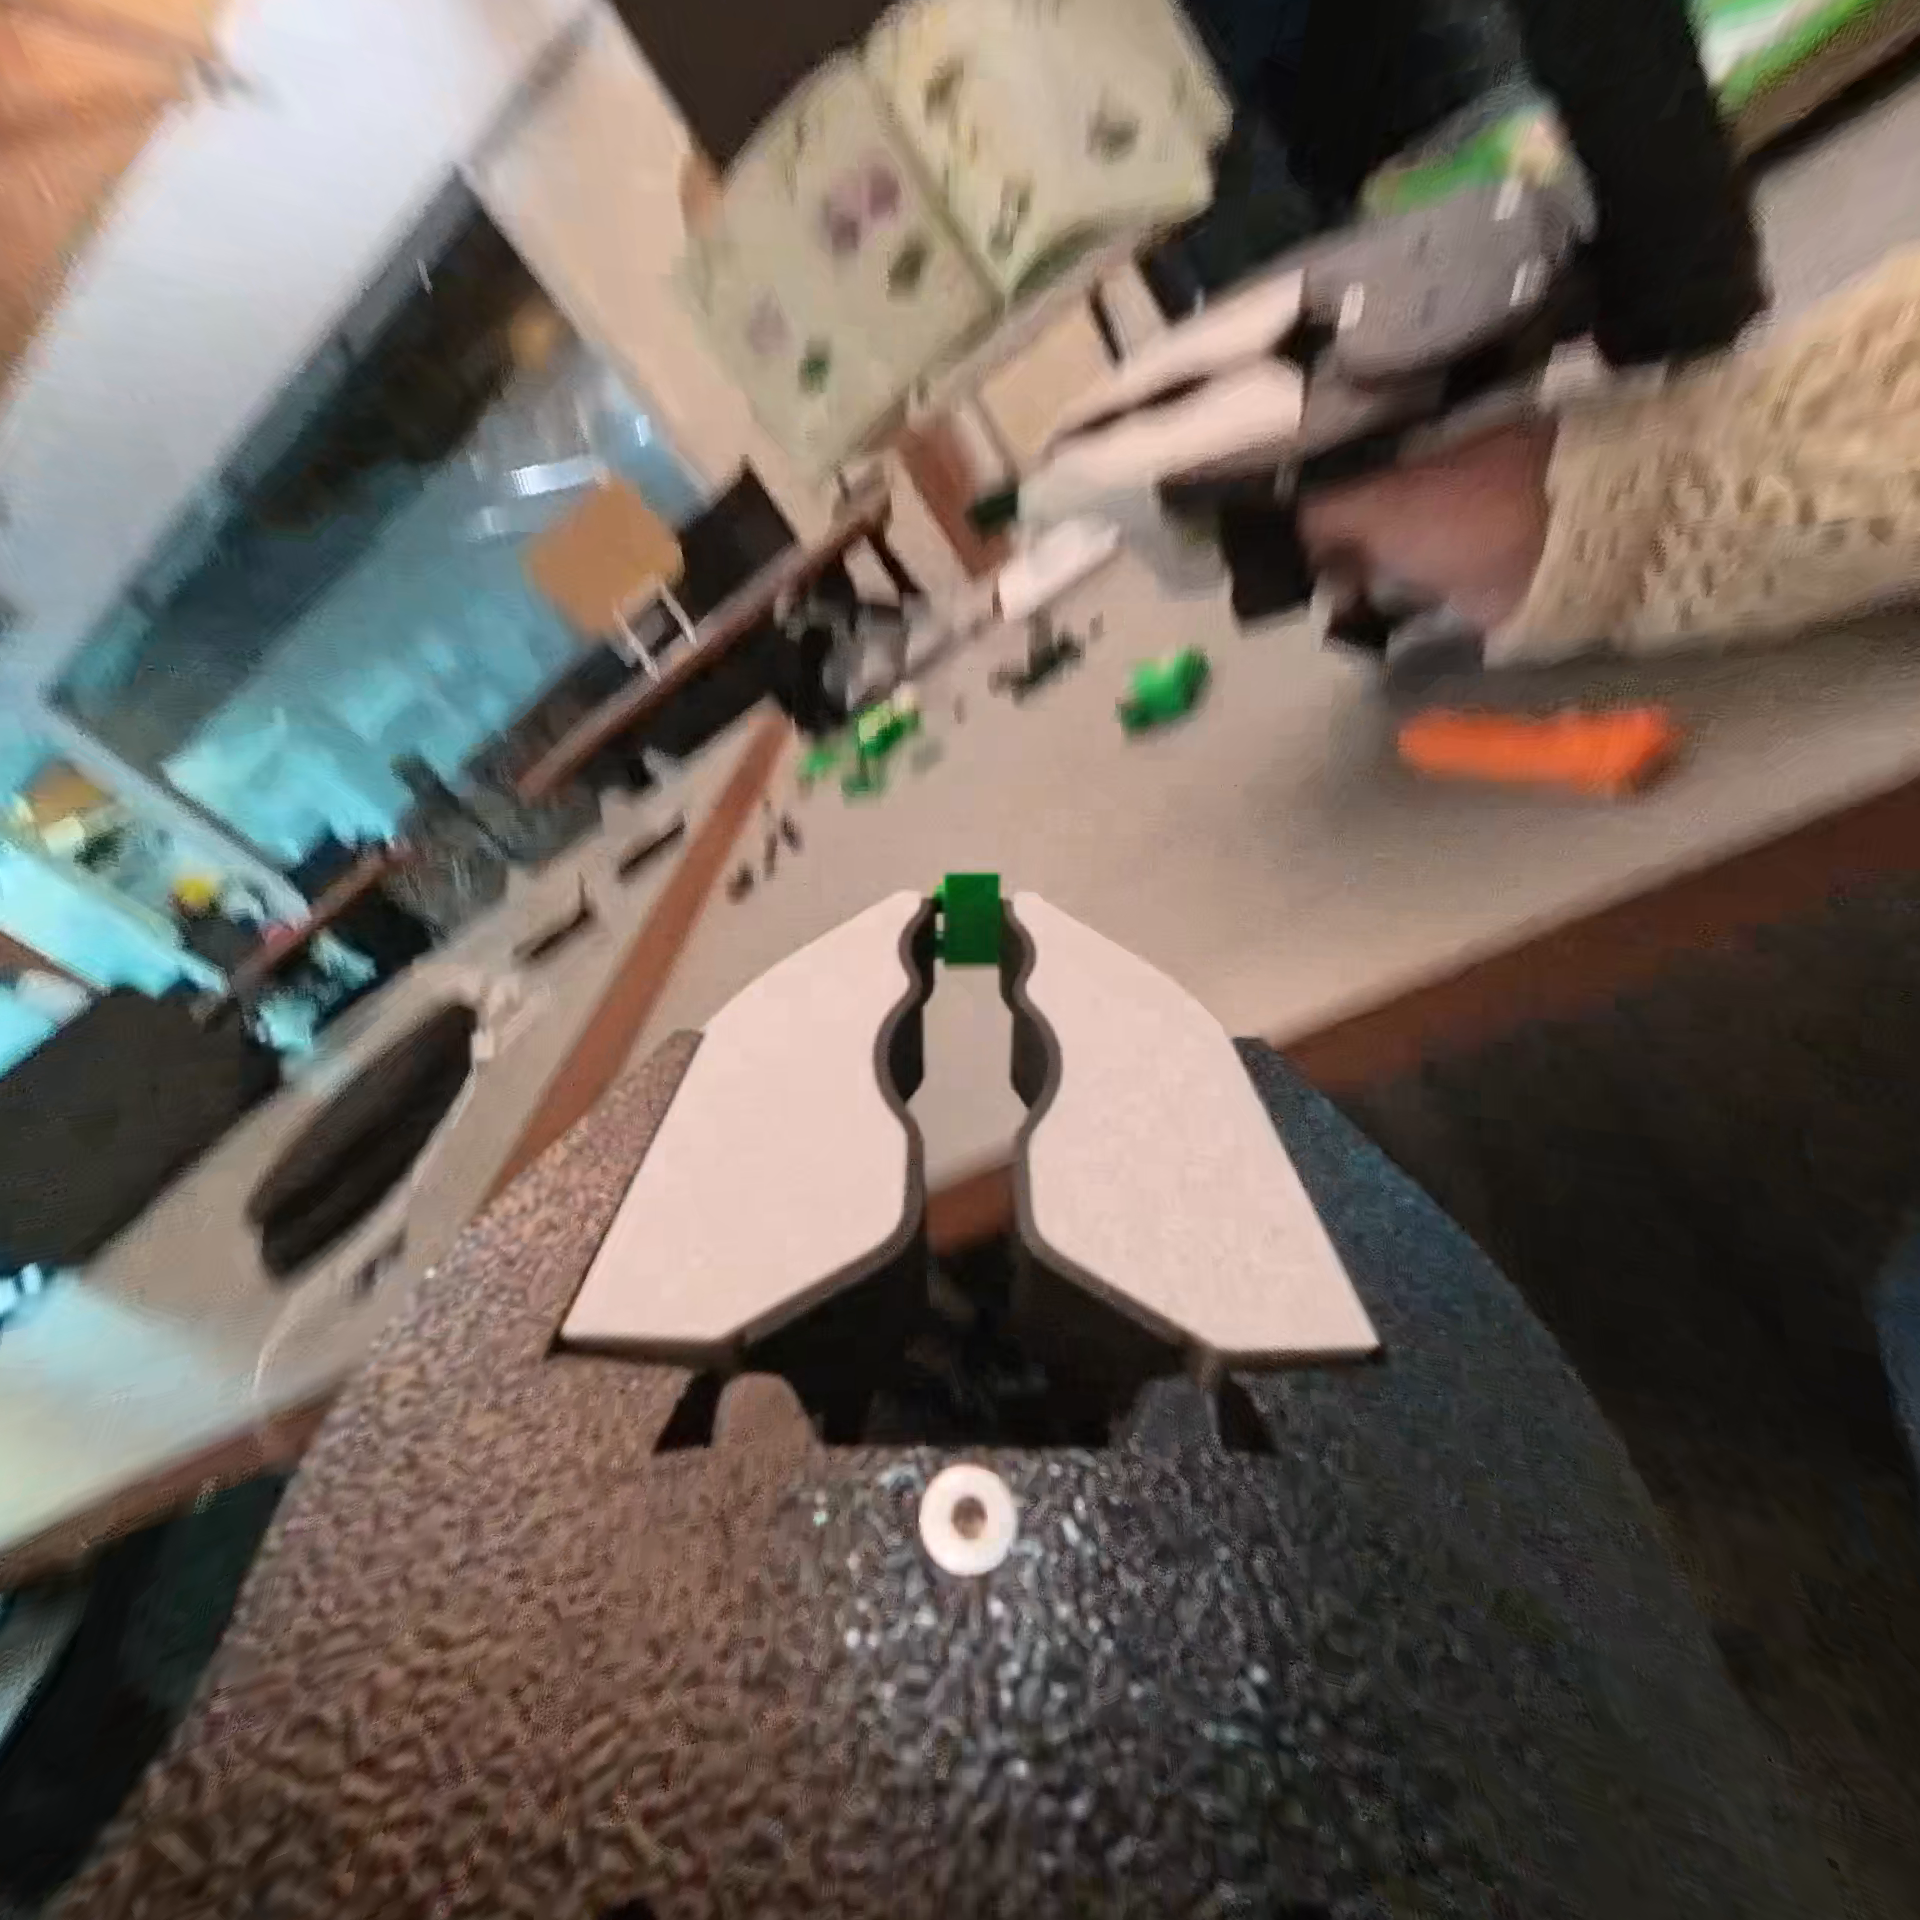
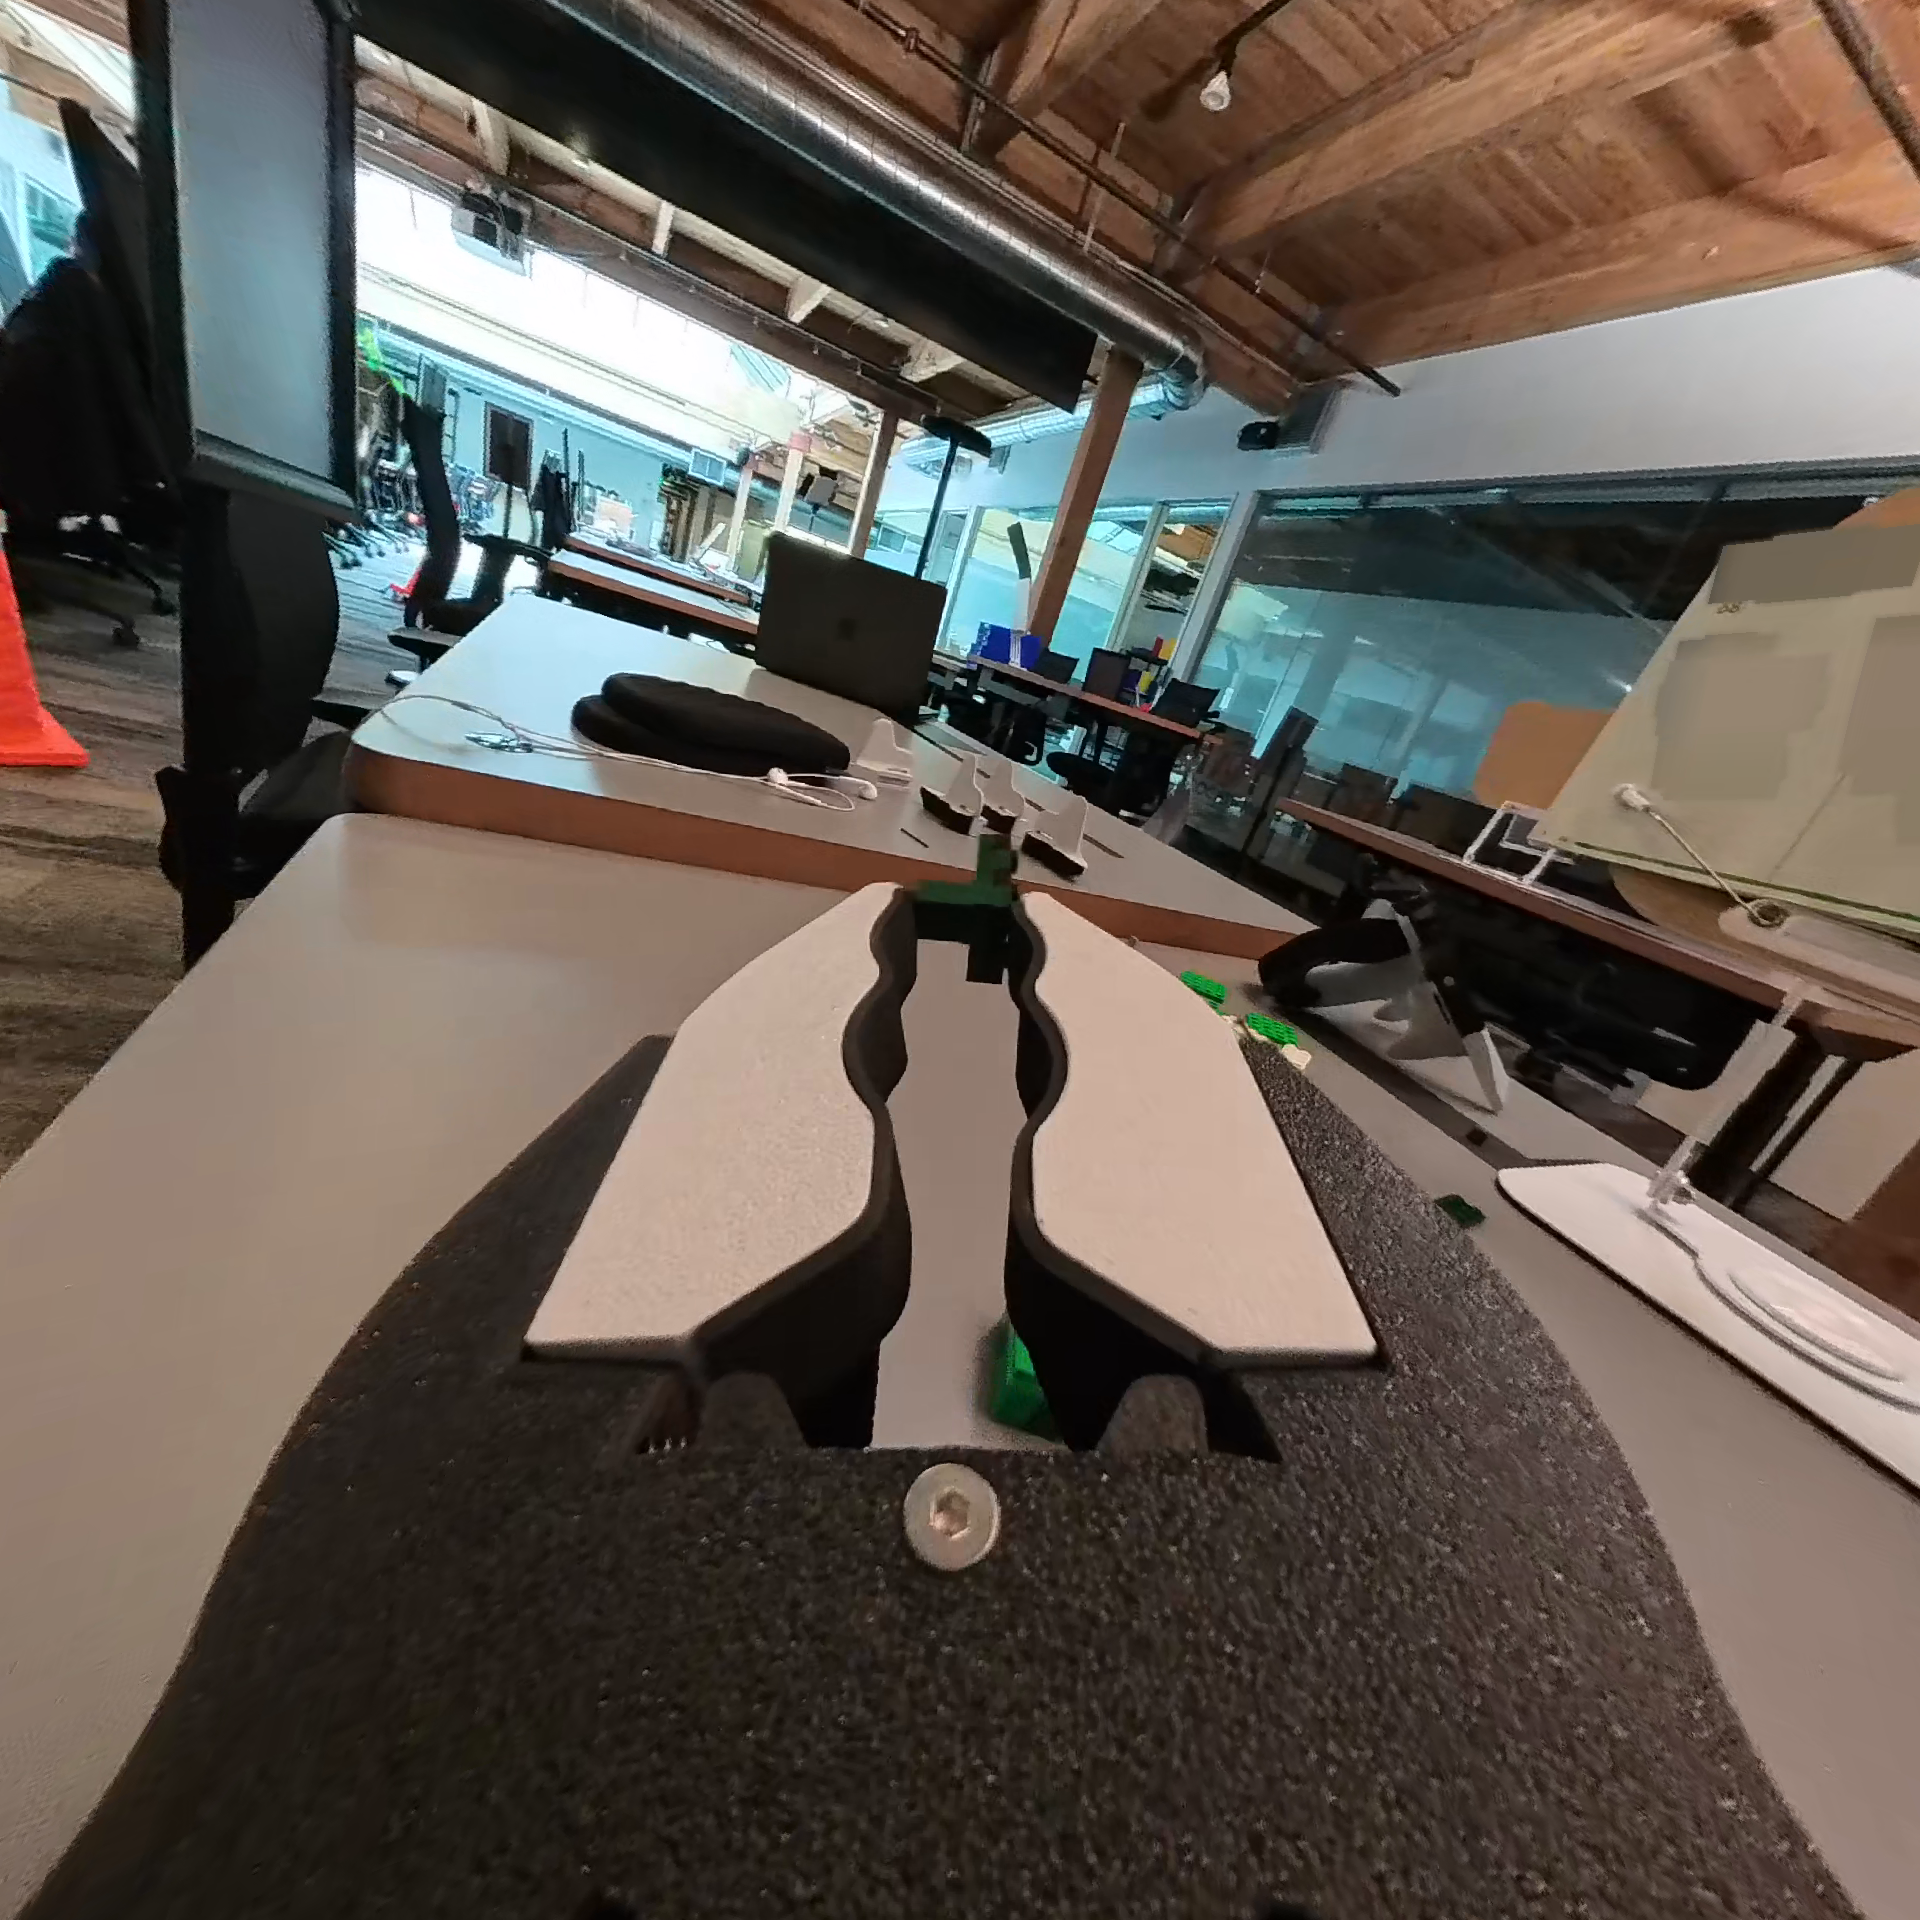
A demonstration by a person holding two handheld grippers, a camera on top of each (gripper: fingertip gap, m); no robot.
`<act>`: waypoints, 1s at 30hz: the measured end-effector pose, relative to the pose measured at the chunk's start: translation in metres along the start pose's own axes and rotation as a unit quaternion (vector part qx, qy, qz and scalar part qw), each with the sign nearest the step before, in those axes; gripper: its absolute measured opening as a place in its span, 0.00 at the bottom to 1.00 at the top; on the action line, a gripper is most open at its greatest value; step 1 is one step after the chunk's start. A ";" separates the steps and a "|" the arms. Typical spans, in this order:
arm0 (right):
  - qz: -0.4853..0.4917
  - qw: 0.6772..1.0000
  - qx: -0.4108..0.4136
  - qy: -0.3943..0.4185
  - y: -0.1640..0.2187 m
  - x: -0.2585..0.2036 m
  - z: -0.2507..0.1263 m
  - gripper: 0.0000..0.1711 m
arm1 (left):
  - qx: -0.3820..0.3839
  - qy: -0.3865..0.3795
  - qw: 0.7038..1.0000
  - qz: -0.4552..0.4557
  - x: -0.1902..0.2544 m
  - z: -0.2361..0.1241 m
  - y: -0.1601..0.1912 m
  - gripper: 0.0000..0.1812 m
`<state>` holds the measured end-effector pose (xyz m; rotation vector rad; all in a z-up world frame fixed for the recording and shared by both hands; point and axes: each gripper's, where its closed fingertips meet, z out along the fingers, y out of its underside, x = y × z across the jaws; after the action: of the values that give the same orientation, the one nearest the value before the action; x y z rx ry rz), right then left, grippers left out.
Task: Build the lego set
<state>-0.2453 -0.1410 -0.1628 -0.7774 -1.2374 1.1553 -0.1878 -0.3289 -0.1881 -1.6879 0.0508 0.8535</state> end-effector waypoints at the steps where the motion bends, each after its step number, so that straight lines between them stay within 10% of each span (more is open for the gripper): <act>1: 0.002 1.000 0.001 0.003 0.000 0.003 0.000 0.09 | 0.033 -0.002 0.999 0.008 0.001 0.017 -0.018 0.07; 8: -0.009 0.998 0.003 0.062 0.004 0.035 -0.002 0.09 | 0.199 -0.025 0.980 -0.009 -0.032 0.142 -0.089 0.06; 17: -0.054 0.992 -0.007 0.114 0.005 0.069 -0.025 0.09 | 0.219 0.008 0.973 -0.076 -0.053 0.284 -0.072 0.06; 30: -0.053 0.983 -0.024 0.177 0.013 0.128 -0.057 0.09 | 0.232 0.074 0.962 -0.125 0.009 0.376 -0.096 0.06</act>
<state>-0.2010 -0.0086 -0.1482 -0.8978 -0.9982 0.8589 -0.3264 0.0287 -0.1318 -1.2781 0.1260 0.4764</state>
